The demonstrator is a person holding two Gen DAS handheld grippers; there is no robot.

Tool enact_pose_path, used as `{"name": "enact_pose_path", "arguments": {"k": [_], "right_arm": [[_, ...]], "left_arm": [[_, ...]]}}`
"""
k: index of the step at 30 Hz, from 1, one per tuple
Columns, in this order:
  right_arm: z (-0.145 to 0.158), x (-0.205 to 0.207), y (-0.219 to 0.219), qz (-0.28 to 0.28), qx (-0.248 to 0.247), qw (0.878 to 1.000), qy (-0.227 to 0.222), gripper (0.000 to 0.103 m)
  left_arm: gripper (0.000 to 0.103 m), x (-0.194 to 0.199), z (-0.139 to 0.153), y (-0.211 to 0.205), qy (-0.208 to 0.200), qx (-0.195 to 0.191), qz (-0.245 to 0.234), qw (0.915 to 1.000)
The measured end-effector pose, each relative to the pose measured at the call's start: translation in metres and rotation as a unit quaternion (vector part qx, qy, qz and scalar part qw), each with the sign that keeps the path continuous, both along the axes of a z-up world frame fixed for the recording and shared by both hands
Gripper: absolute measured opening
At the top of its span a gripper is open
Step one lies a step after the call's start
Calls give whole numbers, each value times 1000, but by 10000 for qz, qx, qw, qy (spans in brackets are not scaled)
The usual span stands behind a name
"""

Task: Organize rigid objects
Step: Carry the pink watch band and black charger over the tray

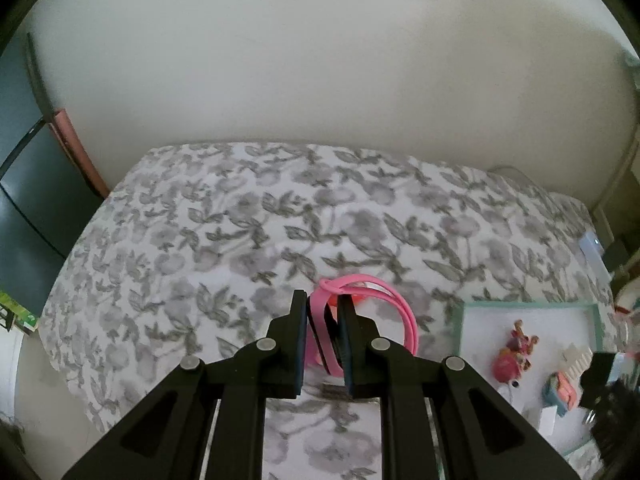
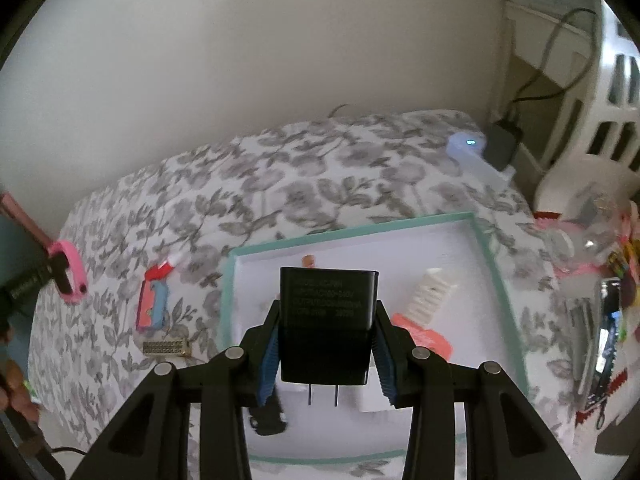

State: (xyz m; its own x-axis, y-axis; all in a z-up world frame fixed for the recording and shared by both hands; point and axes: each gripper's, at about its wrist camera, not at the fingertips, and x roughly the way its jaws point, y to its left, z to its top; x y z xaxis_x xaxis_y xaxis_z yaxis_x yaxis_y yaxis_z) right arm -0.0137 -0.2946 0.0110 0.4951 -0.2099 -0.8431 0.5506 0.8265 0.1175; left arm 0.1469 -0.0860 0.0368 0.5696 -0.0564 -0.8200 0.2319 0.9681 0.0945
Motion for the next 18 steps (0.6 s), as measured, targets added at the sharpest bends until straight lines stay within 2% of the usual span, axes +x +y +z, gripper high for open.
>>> {"name": "enact_pose_path", "arguments": {"k": [4,13,18], "right_arm": [[6,-17,-20,-209,-47,9998,-41,43],[3,-51,-65,-733,58,9973,-1,43],[-6,-57,-79,-859,58,9961,173,43]], "left_arm": [[15,-11,-4,-13,99,-21,-138,9999],[15,-30,-20,-46,621,-434,-557,9956],[15,-37,-30,-62,791,-432,-718,9933]]}}
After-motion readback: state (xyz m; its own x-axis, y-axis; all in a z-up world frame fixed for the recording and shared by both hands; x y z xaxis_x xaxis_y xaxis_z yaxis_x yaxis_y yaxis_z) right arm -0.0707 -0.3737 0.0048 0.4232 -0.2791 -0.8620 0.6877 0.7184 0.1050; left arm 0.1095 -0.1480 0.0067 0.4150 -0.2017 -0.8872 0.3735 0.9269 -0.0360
